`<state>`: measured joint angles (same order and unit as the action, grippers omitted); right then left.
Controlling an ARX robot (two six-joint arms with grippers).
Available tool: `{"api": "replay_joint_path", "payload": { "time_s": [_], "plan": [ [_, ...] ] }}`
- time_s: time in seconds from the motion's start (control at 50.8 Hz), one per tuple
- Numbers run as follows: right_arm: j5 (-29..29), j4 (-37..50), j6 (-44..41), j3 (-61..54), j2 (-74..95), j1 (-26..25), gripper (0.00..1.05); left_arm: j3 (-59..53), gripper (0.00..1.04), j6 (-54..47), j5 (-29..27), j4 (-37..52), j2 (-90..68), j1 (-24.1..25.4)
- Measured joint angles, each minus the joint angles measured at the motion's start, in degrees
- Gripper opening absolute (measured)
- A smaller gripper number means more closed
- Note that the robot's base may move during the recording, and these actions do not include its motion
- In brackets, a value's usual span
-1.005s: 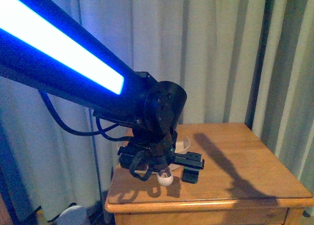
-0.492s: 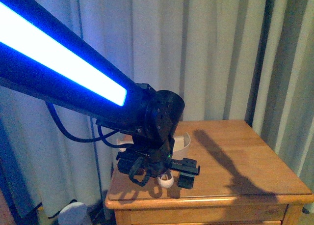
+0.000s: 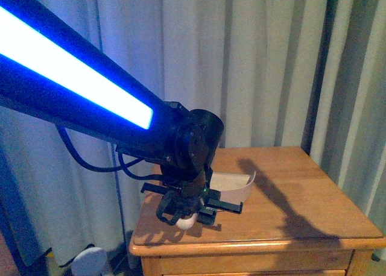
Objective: Clean up trash
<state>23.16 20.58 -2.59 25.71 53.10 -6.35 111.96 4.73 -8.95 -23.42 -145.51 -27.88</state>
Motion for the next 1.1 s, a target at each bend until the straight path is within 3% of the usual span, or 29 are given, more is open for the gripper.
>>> {"api": "replay_joint_path", "payload": {
  "time_s": [0.414, 1.103],
  "plan": [
    [0.0, 0.0, 0.0, 0.0, 0.0, 0.0, 0.18, -7.2, 0.24, -4.6, 1.6, 8.1, 5.9, 1.9],
    [0.0, 0.0, 0.0, 0.0, 0.0, 0.0, 0.18, -42.1, 0.24, -14.2, 7.1, 21.9, 50.2, 8.5]
  ]
}}
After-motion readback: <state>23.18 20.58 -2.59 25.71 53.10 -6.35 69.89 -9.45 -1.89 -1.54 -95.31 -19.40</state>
